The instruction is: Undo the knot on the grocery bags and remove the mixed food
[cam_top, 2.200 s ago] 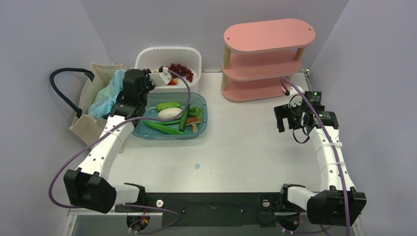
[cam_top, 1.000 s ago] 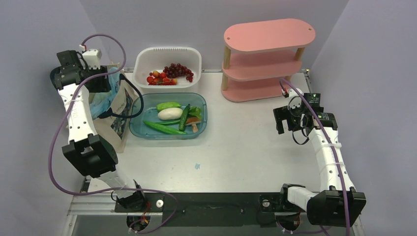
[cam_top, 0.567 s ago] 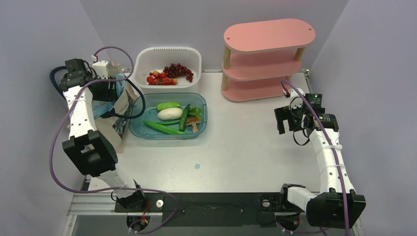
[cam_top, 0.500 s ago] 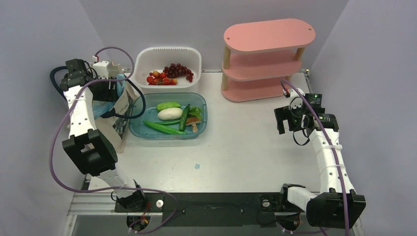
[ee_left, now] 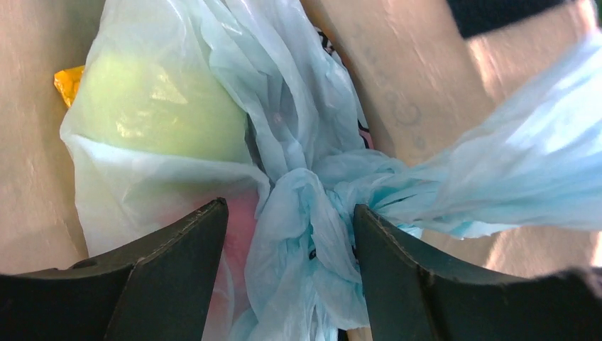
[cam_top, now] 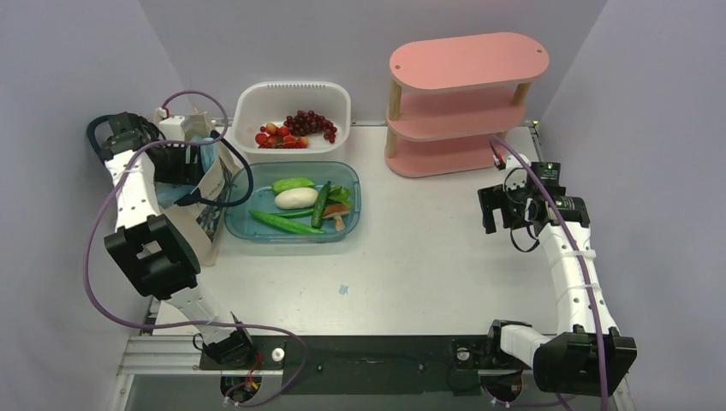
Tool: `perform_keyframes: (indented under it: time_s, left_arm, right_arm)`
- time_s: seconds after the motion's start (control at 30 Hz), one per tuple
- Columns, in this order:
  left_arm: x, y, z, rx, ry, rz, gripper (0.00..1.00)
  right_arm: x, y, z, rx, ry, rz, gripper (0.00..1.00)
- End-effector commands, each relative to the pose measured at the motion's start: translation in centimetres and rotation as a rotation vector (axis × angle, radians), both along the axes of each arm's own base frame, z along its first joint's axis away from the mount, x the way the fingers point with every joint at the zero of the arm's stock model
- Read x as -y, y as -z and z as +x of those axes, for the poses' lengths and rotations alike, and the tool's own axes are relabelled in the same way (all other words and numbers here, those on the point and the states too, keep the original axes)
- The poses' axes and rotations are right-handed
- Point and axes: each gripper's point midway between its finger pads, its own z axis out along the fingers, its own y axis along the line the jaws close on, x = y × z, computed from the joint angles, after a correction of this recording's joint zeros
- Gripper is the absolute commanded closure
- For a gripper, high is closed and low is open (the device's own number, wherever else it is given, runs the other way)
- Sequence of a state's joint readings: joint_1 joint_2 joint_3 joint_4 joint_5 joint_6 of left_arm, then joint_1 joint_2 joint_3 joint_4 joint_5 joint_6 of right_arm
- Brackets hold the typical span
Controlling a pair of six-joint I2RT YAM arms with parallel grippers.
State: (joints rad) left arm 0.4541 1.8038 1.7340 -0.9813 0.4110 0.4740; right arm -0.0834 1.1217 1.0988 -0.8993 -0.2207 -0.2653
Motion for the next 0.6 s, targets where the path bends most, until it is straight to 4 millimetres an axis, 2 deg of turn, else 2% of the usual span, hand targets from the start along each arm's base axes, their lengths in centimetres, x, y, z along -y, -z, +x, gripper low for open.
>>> perform_keyframes:
  time_s: [0.0, 0.03, 0.13, 0.3, 0.37, 0.47, 0.53, 0.57]
  left_arm:
    - [2.1, -3.9, -2.4, 0.06, 0.134, -0.03, 0.36]
    - [3.0, -3.7, -3.1, 0.037, 0.158, -0.067, 0.36]
    - [3.8, -3.6, -2.9, 0.022, 0.201, -0.074, 0.36]
    - [3.0, -2.5, -1.8, 0.0, 0.184, -0.072, 0.35]
    - [2.6, -1.3, -1.1, -0.014, 0.158, -0.077, 0.35]
    - [1.4, 1.4, -0.3, -0.048, 0.094, -0.066, 0.35]
    - [0.4, 3.1, 0.3, -0.058, 0.059, -0.032, 0.39]
    - [0.0, 3.6, 0.8, -0.048, 0.047, -0.024, 0.47]
  right_arm:
    - [-0.8, -1.0, 0.5, -0.019, 0.006, 0.028, 0.06]
    - [-1.2, -0.8, 0.0, -0.046, -0.004, 0.031, 0.06]
    - [-1.8, -0.4, -0.3, -0.094, -0.021, 0.031, 0.07]
    - [-1.6, -0.6, 0.7, -0.085, -0.023, 0.006, 0.07]
    - [-1.3, -0.4, 0.6, -0.08, -0.015, 0.002, 0.07]
    - [-1.1, -0.1, -0.1, -0.082, -0.018, -0.014, 0.07]
    - [-0.8, 0.0, -0.8, -0.086, -0.027, -0.032, 0.07]
    - [-0.7, 0.3, -1.1, -0.091, -0.034, -0.042, 0.07]
